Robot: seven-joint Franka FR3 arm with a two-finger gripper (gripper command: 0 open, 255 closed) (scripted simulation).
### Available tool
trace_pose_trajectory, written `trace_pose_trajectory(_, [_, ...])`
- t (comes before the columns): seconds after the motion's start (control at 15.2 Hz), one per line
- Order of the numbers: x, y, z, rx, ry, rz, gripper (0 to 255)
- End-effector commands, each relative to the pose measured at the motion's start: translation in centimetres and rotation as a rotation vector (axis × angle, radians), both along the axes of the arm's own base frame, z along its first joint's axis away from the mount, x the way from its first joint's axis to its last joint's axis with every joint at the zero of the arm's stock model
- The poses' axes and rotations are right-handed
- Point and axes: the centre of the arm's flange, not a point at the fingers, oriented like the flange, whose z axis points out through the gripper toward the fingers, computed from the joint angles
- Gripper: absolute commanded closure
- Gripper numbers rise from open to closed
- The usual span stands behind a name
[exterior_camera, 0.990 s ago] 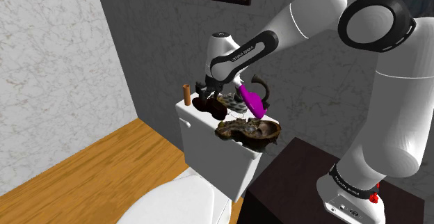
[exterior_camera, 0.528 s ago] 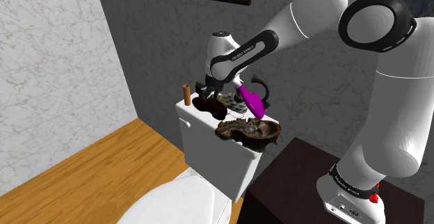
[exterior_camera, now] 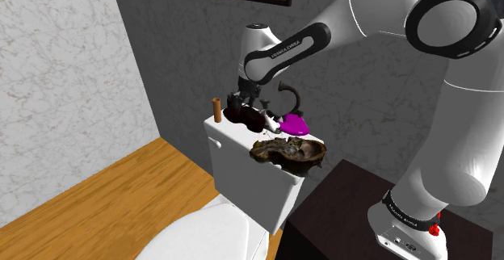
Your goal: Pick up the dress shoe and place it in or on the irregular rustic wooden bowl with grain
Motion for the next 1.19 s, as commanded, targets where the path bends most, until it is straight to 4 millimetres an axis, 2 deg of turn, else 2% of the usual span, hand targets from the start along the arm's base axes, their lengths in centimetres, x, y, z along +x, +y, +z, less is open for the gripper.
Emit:
trace_pose_trajectory(0.0, [0.0,-0.1,1.0,0.000,-0.001,0.000,255])
trace_pose_trajectory(1.12, [0.0,-0.1,10.0,0.000,-0.001,0.000,255])
